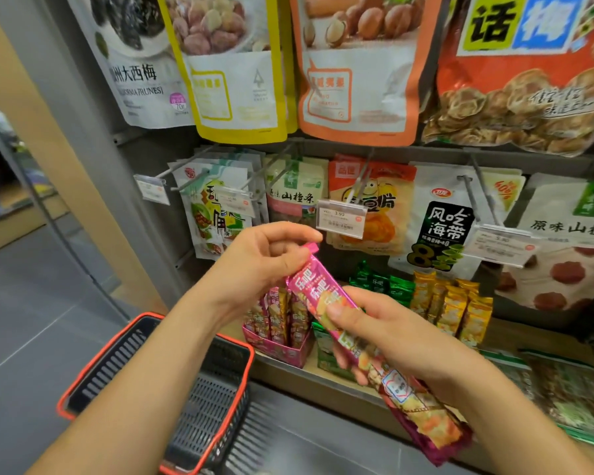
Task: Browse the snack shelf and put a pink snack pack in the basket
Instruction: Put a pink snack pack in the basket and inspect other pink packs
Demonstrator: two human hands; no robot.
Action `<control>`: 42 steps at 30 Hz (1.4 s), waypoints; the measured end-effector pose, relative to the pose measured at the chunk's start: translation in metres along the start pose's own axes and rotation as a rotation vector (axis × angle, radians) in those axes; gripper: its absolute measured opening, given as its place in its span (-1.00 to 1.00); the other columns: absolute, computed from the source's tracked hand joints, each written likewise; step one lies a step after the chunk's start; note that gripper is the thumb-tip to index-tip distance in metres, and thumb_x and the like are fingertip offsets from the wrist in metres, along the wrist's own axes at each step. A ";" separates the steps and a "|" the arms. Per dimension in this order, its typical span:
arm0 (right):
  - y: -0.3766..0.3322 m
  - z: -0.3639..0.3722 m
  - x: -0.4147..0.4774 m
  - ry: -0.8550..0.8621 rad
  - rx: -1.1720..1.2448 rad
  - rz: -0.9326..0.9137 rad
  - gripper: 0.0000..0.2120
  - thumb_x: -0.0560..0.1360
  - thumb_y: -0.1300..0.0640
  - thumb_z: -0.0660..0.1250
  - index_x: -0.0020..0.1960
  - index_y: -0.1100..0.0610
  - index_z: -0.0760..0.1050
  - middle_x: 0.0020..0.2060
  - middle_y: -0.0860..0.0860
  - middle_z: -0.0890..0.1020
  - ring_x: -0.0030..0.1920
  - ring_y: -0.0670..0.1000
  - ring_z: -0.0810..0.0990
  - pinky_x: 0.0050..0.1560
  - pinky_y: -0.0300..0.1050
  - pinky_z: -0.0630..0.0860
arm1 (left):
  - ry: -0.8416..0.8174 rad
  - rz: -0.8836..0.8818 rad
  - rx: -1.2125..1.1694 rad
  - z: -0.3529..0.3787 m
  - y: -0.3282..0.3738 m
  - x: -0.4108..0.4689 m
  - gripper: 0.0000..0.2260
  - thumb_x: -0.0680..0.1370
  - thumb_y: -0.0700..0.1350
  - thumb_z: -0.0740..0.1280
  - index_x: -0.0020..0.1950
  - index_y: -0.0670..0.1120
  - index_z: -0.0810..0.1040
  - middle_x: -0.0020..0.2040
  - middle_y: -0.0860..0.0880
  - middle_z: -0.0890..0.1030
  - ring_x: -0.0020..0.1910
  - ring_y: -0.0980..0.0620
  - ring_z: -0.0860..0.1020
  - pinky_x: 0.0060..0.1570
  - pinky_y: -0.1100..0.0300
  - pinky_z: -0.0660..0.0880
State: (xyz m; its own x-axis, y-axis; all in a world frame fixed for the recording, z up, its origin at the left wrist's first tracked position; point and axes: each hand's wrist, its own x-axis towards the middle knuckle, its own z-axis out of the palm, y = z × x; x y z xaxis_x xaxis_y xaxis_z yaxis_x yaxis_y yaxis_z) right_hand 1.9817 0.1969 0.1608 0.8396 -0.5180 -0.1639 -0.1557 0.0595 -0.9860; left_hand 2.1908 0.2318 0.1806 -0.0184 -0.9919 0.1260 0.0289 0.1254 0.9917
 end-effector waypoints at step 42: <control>0.006 -0.015 0.017 0.100 -0.086 -0.036 -0.69 0.34 -0.21 0.49 0.05 -0.16 0.63 -0.01 -0.03 0.71 -0.06 -0.07 0.68 -0.18 -0.28 0.57 | 0.290 0.353 0.937 -0.010 -0.041 -0.029 -0.86 0.40 -0.23 0.51 -0.05 -0.15 0.72 -0.20 0.05 0.61 -0.23 0.10 0.59 -0.20 0.09 0.59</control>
State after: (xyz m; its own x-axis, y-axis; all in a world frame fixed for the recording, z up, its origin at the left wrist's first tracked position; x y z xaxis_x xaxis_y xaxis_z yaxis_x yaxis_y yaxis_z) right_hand 1.9867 0.1757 0.1523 0.7899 -0.6014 -0.1200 -0.1738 -0.0320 -0.9843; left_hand 2.1998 0.2555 0.1358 0.0844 -0.8470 0.5248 -0.8040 0.2532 0.5380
